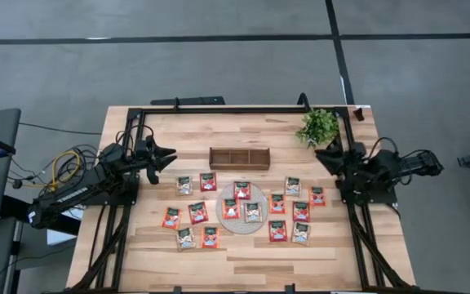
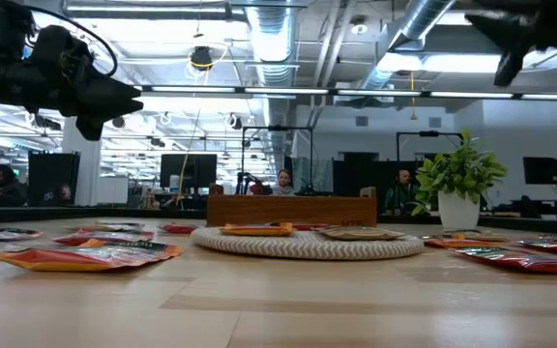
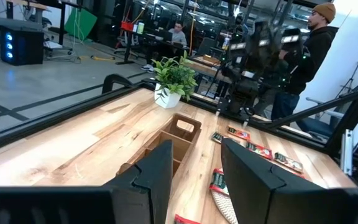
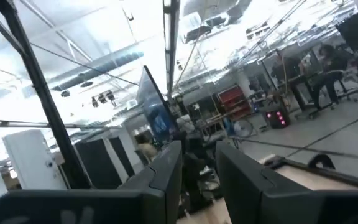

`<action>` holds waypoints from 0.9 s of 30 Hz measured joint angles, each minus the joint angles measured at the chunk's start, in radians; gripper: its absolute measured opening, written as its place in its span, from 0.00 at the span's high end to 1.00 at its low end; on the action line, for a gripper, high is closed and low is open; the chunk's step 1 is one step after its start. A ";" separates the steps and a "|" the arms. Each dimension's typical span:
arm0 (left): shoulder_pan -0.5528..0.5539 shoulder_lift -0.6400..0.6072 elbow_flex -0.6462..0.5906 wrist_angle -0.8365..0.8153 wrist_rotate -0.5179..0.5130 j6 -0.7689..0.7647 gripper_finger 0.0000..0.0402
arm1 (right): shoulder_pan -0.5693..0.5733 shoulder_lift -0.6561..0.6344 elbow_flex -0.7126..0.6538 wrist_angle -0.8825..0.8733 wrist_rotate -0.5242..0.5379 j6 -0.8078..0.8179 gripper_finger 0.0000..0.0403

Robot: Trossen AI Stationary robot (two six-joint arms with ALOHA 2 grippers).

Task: Pick & Place Tea
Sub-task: Put the brown tea bag into the right section of the wooden organizer

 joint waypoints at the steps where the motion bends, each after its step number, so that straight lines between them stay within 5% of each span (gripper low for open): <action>1: 0.000 0.000 0.000 0.001 -0.004 0.013 0.68 | 0.000 0.022 0.043 -0.058 0.000 0.001 0.77; 13: 0.000 0.000 0.000 0.004 -0.022 0.035 0.68 | 0.000 0.644 0.675 -1.354 0.052 0.379 0.77; 20: 0.000 0.000 0.000 0.004 -0.022 0.034 0.68 | -0.012 0.876 0.745 -1.401 0.034 0.193 0.77; 27: 0.000 0.000 0.000 0.004 -0.022 -0.036 0.68 | -0.116 1.048 0.746 -1.343 -0.157 0.053 0.77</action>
